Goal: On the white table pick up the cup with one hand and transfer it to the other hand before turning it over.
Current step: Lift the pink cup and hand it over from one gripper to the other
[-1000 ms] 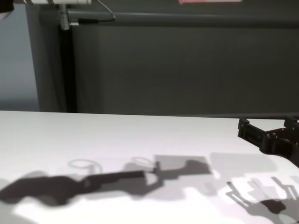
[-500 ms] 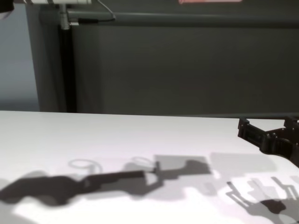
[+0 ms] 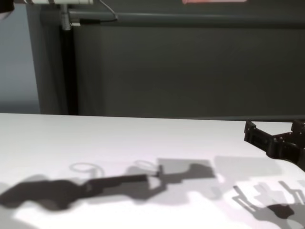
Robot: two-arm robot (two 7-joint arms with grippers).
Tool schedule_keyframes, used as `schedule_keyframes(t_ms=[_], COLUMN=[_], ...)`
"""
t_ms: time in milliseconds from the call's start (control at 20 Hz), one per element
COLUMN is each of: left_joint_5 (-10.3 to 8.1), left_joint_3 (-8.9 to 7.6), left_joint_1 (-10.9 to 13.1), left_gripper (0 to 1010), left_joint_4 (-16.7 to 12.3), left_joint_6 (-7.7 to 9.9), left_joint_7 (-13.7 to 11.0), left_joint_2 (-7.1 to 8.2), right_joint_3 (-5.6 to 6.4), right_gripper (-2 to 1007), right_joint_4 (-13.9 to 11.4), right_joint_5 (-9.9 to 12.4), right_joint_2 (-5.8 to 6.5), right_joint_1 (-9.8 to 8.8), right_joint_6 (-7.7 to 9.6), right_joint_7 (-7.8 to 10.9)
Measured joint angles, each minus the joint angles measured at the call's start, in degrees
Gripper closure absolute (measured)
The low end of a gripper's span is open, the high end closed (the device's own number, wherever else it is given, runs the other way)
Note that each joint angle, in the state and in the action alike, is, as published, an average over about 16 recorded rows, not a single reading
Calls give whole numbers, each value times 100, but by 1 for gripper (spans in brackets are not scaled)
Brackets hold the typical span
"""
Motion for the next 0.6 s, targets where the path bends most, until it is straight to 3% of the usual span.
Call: schedule_keyframes(t_ms=[400, 600], left_joint_5=[1, 1], left_joint_3=[0, 0], left_joint_1=[0, 0], left_gripper=[961, 961], left_joint_4=[0, 0], left_joint_6=[-2, -3], left_joint_7=[0, 0], left_joint_2=[0, 0], right_joint_3=[215, 361], right_gripper=[5, 5], right_joint_4=[-174, -294], right_joint_5=[194, 408], right_joint_2=[-156, -257], right_joint_1=[-75, -102], right_joint_6=[-42, -92], right_joint_7=[174, 339])
